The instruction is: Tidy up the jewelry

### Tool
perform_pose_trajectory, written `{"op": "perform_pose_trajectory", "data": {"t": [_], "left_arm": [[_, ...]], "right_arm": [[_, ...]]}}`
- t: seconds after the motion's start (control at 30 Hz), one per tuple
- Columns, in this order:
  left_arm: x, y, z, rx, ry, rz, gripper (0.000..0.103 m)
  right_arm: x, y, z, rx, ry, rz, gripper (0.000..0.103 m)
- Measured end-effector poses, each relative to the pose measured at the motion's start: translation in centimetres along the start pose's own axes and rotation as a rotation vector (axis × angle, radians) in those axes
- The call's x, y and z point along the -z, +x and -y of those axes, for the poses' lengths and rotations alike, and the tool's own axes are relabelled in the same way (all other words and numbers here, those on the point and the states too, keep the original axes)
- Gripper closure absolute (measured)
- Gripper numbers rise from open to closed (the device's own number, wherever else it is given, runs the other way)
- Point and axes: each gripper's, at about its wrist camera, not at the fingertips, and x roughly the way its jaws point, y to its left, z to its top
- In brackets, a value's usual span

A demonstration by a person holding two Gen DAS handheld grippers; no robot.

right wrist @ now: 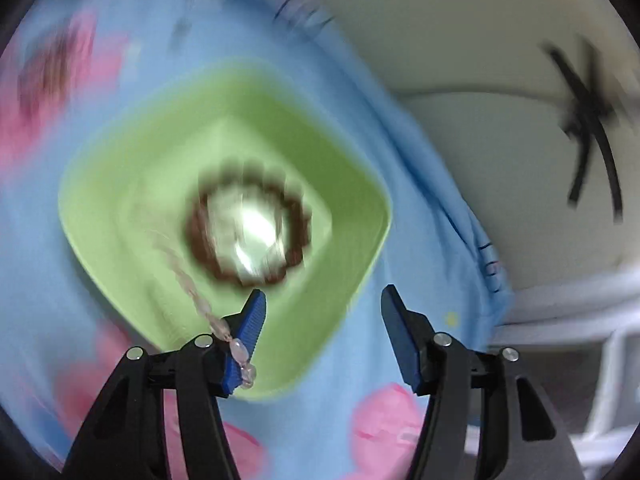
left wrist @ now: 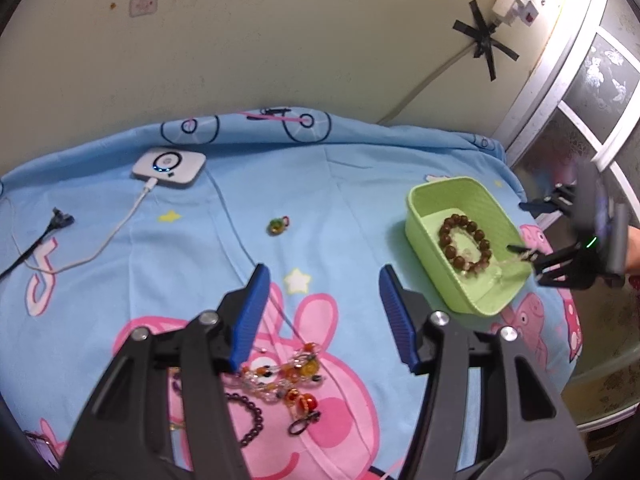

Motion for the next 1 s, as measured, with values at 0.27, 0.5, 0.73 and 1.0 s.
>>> {"op": "perform_pose_trajectory", "data": {"t": [0.27, 0.5, 0.73, 1.0], "left_arm": [[0.6, 0.1, 2.5, 0.028, 0.072, 0.009, 0.048], [-0.3, -2.3, 0.7, -0.042, 0.048, 0.077, 0.048], [-0.8, -5.9, -4.9, -0.112, -0.06, 0.149, 0.048], [3.4, -6.8, -12.5, -0.195, -0.156, 0.133, 0.048]], "right_arm": [[-0.1, -2.3, 2.1, -0.269, 0.199, 0.122, 0.063], [0.0, -4.6, 6.4, -0.47, 0.588, 0.31, 0.063], [-6.4, -9.5, 4.5, -0.553, 0.537, 0.532, 0.063], [-15.3, -4.4, -3.0, -0.685, 0.534, 0.47, 0.083]]}}
